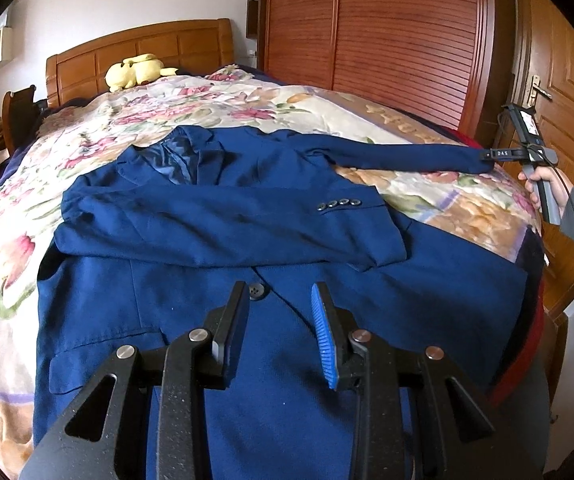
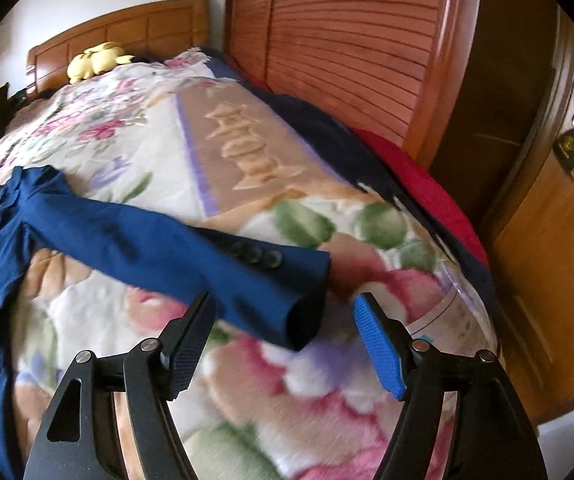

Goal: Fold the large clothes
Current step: 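Move the right tool to the outstretched sleeve cuff and grasp it, then lift the sleeve cuff with the right tool and carry it across the jacket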

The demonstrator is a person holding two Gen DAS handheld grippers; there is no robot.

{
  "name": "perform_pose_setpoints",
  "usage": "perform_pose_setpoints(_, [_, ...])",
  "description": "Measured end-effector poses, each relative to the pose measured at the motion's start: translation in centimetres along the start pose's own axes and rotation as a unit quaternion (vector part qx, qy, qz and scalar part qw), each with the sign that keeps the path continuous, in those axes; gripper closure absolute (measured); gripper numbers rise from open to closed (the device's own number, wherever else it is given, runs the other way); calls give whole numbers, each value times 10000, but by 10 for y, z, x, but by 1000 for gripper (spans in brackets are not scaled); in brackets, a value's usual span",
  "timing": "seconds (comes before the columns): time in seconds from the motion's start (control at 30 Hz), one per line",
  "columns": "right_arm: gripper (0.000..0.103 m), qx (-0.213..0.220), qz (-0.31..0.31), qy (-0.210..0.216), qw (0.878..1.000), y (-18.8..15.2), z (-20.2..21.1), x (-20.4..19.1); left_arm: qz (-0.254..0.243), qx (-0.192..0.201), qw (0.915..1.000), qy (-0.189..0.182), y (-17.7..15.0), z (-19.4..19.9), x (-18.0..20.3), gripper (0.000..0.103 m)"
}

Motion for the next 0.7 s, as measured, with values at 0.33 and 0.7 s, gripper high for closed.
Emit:
perform_pose_setpoints(0.33, [29,-365,-291,-81,9989,5,-43,1,144,-142,9998,60,-14,-4,-11,70])
perform_pose_setpoints(0.7, [83,-183,562,-86,9982,2,-41,-27,312,-193,9991,212,-22,-4,-28,70])
Point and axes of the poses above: each gripper's, at about its wrist camera, not at the fingertips, and z roughly against the way its jaws point, x to its right, y to its top, the point moved 4 cm from there along -z, roughly the way its jaws point, and after that the axes turned 9 degrees about -z, right-handed, at the moved point
